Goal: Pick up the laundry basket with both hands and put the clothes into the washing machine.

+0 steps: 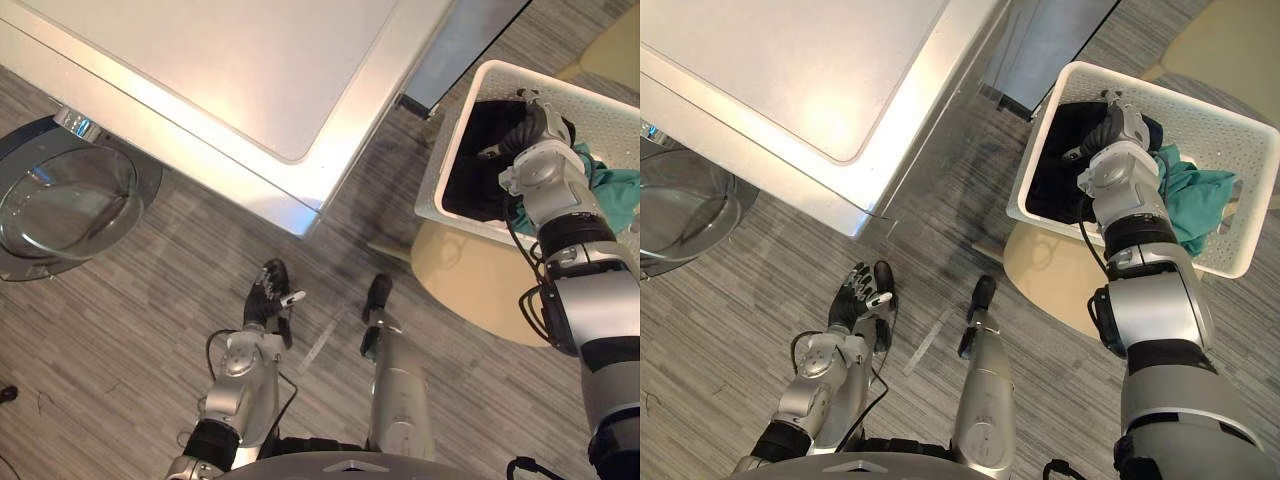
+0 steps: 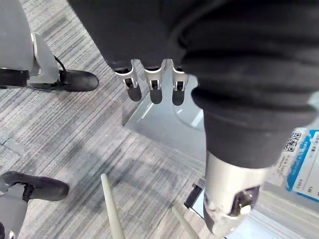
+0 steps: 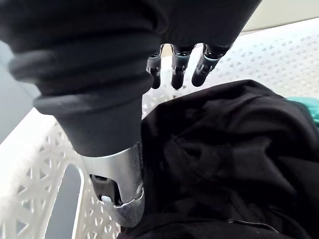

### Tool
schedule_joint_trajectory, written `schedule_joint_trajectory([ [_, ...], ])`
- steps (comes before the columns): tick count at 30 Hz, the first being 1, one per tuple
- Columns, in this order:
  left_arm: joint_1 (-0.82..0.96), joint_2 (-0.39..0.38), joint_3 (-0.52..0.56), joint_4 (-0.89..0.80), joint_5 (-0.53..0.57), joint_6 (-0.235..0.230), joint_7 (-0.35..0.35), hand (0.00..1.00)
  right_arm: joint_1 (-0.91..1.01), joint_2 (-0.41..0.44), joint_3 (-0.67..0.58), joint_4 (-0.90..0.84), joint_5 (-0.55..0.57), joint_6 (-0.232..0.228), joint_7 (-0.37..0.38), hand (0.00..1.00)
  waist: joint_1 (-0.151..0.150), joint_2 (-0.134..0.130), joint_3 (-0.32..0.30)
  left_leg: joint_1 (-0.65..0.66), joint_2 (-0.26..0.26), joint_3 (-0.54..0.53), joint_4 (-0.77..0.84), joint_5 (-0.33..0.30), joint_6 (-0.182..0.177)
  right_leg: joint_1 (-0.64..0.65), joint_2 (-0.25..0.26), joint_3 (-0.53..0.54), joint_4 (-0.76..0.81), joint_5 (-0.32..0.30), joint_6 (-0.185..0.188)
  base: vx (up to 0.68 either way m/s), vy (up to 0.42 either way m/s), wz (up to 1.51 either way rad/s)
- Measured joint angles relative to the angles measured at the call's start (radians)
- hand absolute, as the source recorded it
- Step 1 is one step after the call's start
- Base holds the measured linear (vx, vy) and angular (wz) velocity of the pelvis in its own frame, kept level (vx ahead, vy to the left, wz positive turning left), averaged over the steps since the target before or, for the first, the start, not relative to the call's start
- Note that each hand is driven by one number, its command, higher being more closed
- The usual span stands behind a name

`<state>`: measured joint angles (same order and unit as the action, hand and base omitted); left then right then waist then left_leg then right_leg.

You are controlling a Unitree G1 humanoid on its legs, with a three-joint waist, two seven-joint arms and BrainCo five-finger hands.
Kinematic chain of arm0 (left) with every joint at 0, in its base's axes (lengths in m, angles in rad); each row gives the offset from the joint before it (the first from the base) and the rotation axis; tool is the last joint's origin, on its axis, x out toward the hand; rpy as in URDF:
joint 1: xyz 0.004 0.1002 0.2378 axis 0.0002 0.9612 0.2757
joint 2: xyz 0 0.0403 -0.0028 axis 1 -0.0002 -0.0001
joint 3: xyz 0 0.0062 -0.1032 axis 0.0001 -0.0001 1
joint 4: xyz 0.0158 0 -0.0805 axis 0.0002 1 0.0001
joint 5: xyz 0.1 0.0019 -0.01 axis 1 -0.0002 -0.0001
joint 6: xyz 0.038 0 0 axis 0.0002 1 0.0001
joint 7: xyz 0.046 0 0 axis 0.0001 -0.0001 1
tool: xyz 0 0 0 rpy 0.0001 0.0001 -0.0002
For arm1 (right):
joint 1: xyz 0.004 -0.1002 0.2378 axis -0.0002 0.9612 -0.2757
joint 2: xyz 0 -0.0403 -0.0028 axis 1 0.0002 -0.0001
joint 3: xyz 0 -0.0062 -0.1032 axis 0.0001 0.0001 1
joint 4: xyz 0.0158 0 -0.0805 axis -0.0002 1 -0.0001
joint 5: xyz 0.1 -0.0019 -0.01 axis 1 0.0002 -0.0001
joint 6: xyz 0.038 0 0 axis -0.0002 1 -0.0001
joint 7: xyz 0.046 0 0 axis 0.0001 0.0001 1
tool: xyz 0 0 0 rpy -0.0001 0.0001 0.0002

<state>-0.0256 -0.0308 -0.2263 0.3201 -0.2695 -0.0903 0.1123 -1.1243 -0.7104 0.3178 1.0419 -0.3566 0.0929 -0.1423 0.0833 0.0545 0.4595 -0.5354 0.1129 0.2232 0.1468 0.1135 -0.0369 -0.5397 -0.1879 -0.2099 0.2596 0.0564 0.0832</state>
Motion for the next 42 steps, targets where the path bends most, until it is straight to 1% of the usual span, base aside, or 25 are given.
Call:
schedule_joint_trajectory([
  [2,-0.003,-0.005,-0.008,-0.025,-0.009,-0.001,0.008,0.00,-0.036,-0.020,0.058,0.000,0.019,-0.007,-0.001,0.00,-0.002,0.000,0.000,-0.020,0.001,0.005,-0.017,0.003,-0.006,-0.025,-0.002,-0.005,0.004,0.000,-0.001,-0.01,-0.030,0.09],
  [3,-0.007,-0.009,-0.011,-0.037,-0.013,-0.005,0.009,0.00,-0.056,-0.043,0.105,0.000,0.044,-0.011,-0.017,0.00,-0.005,0.000,0.000,-0.030,0.006,0.026,-0.030,0.015,-0.004,-0.041,-0.005,-0.013,0.007,0.000,-0.001,0.00,-0.019,0.12],
  [4,-0.011,-0.011,-0.011,-0.037,-0.014,-0.006,0.010,0.00,-0.062,-0.053,0.121,0.000,0.050,-0.012,-0.020,0.00,-0.006,0.000,0.000,-0.034,0.006,0.027,-0.033,0.019,-0.007,-0.045,-0.006,-0.016,0.008,0.000,-0.001,0.00,-0.024,0.13],
  [5,-0.021,-0.016,-0.014,-0.038,-0.020,-0.007,0.010,0.00,-0.079,-0.082,0.165,0.009,0.068,-0.019,-0.010,0.00,-0.005,0.000,0.000,-0.045,0.006,0.028,-0.041,0.023,-0.007,-0.058,-0.010,-0.021,0.014,-0.002,-0.002,0.00,-0.016,0.09],
  [7,-0.025,-0.020,-0.014,-0.047,-0.026,-0.009,0.010,0.00,-0.097,-0.099,0.207,0.032,0.092,-0.026,-0.003,0.00,-0.005,0.001,0.000,-0.054,0.004,0.036,-0.056,0.030,-0.007,-0.075,-0.015,-0.027,0.023,-0.005,-0.005,0.00,-0.010,0.11],
  [9,-0.025,-0.025,-0.015,-0.066,-0.042,-0.009,0.008,0.00,-0.100,-0.107,0.270,0.057,0.125,-0.030,0.026,0.00,-0.005,0.002,0.001,-0.063,0.008,0.070,-0.070,0.049,-0.009,-0.101,-0.025,-0.034,0.050,-0.021,-0.008,0.02,-0.019,0.15],
  [12,-0.026,-0.027,-0.015,-0.073,-0.044,-0.009,0.005,0.00,-0.096,-0.104,0.322,0.087,0.163,-0.034,0.075,0.00,0.002,0.003,0.001,-0.064,0.004,0.071,-0.080,0.067,-0.001,-0.111,-0.034,-0.043,0.074,-0.039,-0.010,0.04,-0.022,0.13],
  [16,-0.026,-0.027,-0.016,-0.074,-0.044,-0.009,-0.010,0.00,-0.087,-0.102,0.330,0.115,0.174,-0.040,0.119,0.00,0.006,0.003,0.001,-0.062,0.003,0.064,-0.078,0.067,-0.001,-0.114,-0.038,-0.048,0.099,-0.057,-0.014,0.04,-0.023,0.09],
  [19,-0.028,-0.026,-0.020,-0.074,-0.044,-0.009,-0.014,0.00,-0.030,-0.101,0.330,0.114,0.174,-0.047,0.150,0.00,0.006,0.003,0.001,-0.061,0.001,0.060,-0.076,0.068,-0.003,-0.122,-0.046,-0.049,0.129,-0.076,-0.016,0.02,-0.027,0.06],
  [25,-0.041,-0.026,-0.020,-0.074,-0.044,-0.008,-0.017,0.00,0.032,-0.100,0.299,0.114,0.179,-0.047,0.164,0.00,0.007,0.006,-0.001,-0.055,0.001,0.052,-0.070,0.064,-0.013,-0.123,-0.051,-0.051,0.159,-0.094,-0.020,0.00,-0.022,0.04],
  [26,-0.044,-0.026,-0.020,-0.074,-0.044,-0.008,-0.018,0.00,0.040,-0.100,0.295,0.114,0.205,-0.048,0.164,0.00,0.009,0.008,-0.002,-0.054,0.001,0.052,-0.070,0.064,-0.014,-0.124,-0.051,-0.051,0.162,-0.094,-0.020,0.00,0.000,0.00],
  [27,-0.044,-0.027,-0.020,-0.074,-0.044,-0.008,-0.018,0.00,0.047,-0.100,0.293,0.114,0.215,-0.048,0.164,1.00,0.010,0.008,-0.002,-0.054,0.000,0.052,-0.071,0.064,-0.014,-0.125,-0.052,-0.051,0.163,-0.094,-0.020,0.00,0.000,0.00],
  [31,-0.044,-0.026,-0.020,-0.074,-0.083,-0.008,-0.026,0.00,0.077,-0.101,0.252,0.114,0.252,-0.048,0.158,1.00,0.016,0.010,-0.004,-0.056,-0.002,0.052,-0.075,0.067,-0.017,-0.132,-0.055,-0.050,0.173,-0.099,-0.020,0.00,-0.011,0.02],
  [34,-0.043,-0.026,-0.018,-0.079,-0.108,-0.008,-0.031,0.00,0.079,-0.110,0.246,0.114,0.254,-0.049,0.146,1.00,0.016,0.015,-0.037,-0.085,-0.011,0.055,-0.085,0.079,-0.015,-0.180,-0.068,-0.046,0.202,-0.109,-0.020,-0.01,-0.026,0.09],
  [36,-0.041,-0.027,-0.008,-0.112,-0.124,-0.009,-0.030,0.00,0.079,-0.126,0.229,0.112,0.254,-0.056,0.121,1.00,0.015,0.019,-0.050,-0.098,-0.024,0.056,-0.104,0.094,-0.016,-0.215,-0.079,-0.038,0.229,-0.119,-0.020,-0.02,-0.015,0.07],
  [40,-0.044,-0.030,0.003,-0.118,-0.142,-0.017,-0.026,0.00,0.081,-0.123,0.202,0.112,0.254,-0.066,0.064,1.00,0.015,0.025,-0.057,-0.105,-0.031,0.060,-0.127,0.111,-0.017,-0.248,-0.086,-0.025,0.251,-0.126,-0.019,-0.03,-0.014,0.01],
  [42,-0.045,-0.031,0.012,-0.118,-0.158,-0.019,-0.012,0.00,0.084,-0.118,0.153,0.112,0.287,-0.071,0.020,1.00,0.016,0.025,-0.057,-0.115,-0.032,0.062,-0.134,0.118,-0.018,-0.267,-0.086,-0.018,0.253,-0.126,-0.019,-0.04,-0.019,-0.05],
])
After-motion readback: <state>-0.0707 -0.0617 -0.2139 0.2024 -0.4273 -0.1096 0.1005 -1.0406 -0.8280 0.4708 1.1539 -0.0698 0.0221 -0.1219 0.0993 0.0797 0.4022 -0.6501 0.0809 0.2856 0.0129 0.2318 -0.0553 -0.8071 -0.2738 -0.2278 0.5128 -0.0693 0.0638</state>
